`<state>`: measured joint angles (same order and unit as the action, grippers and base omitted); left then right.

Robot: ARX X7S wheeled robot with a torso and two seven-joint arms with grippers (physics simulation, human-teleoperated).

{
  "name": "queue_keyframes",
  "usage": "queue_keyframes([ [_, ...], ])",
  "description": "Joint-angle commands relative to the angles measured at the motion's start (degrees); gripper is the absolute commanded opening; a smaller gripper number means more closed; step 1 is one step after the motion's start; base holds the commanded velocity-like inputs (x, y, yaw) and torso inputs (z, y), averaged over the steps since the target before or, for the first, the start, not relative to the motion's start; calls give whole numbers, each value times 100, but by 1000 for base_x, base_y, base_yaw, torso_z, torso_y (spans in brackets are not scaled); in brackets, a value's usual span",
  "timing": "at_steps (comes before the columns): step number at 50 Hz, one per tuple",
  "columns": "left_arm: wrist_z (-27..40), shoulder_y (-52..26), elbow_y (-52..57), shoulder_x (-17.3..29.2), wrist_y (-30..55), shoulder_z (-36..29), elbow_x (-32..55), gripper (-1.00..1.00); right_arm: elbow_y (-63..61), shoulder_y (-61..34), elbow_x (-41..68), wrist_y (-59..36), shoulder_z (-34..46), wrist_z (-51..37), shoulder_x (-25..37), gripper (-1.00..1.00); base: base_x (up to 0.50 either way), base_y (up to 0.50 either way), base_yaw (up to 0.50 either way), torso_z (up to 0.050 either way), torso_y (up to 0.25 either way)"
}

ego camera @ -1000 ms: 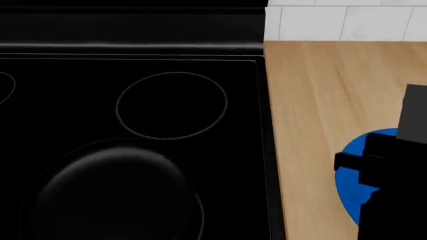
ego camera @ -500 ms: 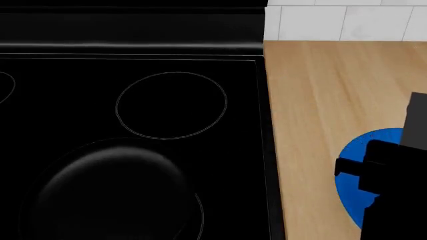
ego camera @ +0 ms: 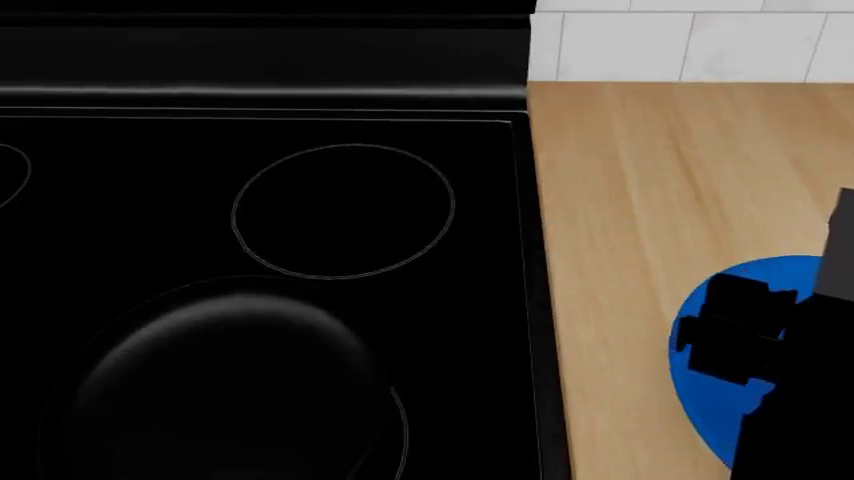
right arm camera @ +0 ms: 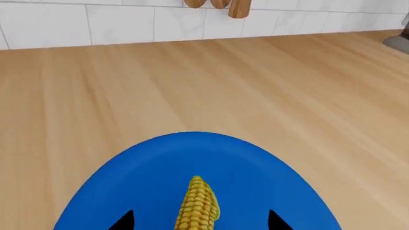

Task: Pick the corn from the pan and place it on the plate.

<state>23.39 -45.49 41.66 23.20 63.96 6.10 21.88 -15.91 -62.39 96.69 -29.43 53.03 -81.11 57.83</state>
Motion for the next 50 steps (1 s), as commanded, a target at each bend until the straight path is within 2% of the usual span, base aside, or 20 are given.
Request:
queue_keyframes([
  [1,-118,64,-326,-129,-205,114,-50,100,167,34,-73,204,-87,198,-90,100,0,0,0,0,0],
  [17,-101,136,-288,-117,-210,204,0,100,-211,-120,57,201,-241,27,74,100,0,0,0,0,0],
  [41,-82,173,-43,-85,-37,391,170,100,-1676,-1250,737,-145,-688,-829,392,100,0,0,0,0,0],
  [50,-92,215,-58,-75,-92,426,187,100,-2249,-2418,676,55,229,-870,423,100,0,0,0,0,0],
])
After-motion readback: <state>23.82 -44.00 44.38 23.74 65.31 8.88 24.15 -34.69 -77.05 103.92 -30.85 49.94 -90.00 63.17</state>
